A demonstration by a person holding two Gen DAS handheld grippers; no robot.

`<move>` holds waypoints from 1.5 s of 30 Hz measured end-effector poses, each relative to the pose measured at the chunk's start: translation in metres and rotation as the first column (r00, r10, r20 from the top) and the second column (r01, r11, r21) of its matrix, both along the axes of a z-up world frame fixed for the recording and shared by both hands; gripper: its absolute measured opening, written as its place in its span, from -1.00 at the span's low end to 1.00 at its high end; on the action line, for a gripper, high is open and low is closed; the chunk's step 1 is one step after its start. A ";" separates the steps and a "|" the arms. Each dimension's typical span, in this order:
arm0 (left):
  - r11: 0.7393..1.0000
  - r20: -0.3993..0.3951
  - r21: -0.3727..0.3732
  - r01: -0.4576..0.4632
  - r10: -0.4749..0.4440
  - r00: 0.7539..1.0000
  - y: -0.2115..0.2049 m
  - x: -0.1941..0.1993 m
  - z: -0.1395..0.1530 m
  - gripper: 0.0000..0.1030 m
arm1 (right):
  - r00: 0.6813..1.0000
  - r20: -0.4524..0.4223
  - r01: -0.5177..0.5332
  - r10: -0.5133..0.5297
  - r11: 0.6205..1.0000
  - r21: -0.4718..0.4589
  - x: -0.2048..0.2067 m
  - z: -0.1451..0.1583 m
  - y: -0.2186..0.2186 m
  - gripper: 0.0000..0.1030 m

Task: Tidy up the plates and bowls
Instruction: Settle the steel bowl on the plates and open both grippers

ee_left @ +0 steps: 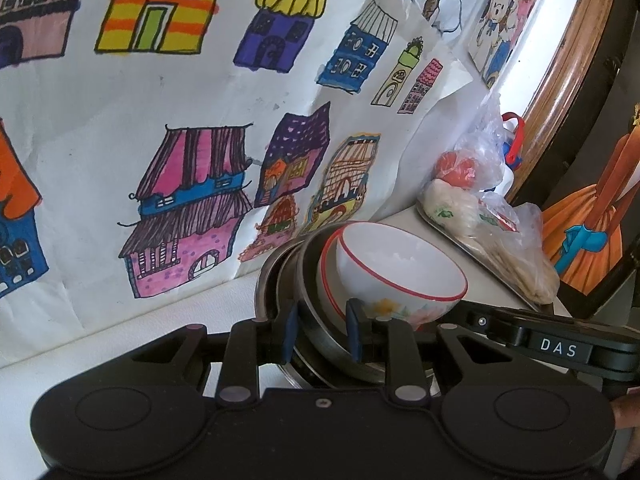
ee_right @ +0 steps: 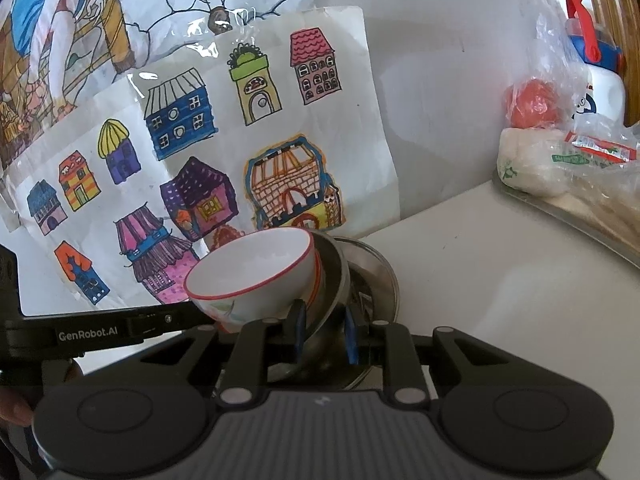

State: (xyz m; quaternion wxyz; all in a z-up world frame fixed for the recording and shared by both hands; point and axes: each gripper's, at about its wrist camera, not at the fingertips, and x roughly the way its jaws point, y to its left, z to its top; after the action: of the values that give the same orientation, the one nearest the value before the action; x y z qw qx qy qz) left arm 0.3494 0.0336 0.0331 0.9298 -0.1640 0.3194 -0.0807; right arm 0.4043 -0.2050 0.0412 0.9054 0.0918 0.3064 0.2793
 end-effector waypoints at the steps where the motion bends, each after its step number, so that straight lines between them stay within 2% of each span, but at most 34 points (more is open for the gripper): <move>1: 1.000 0.000 0.000 0.000 0.000 1.000 0.000 0.000 0.000 -0.48 | 1.000 -0.001 0.000 0.000 1.000 0.002 0.000 0.000 0.000 -0.55; 25: 0.999 -0.021 -0.032 -0.001 0.000 1.000 0.003 -0.003 -0.002 -0.51 | 0.999 0.022 0.029 -0.029 0.999 0.019 -0.005 -0.001 0.001 -0.51; 45: 0.999 -0.019 -0.030 -0.015 0.014 1.000 0.005 -0.005 0.000 -0.48 | 1.000 -0.005 0.025 -0.024 0.997 0.078 -0.004 -0.005 -0.002 -0.48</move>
State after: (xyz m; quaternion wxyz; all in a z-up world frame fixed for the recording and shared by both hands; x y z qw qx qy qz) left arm 0.3447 0.0384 0.0328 0.9247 -0.1811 0.3257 -0.0772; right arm 0.4006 -0.2070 0.0360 0.9039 0.1314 0.2958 0.2797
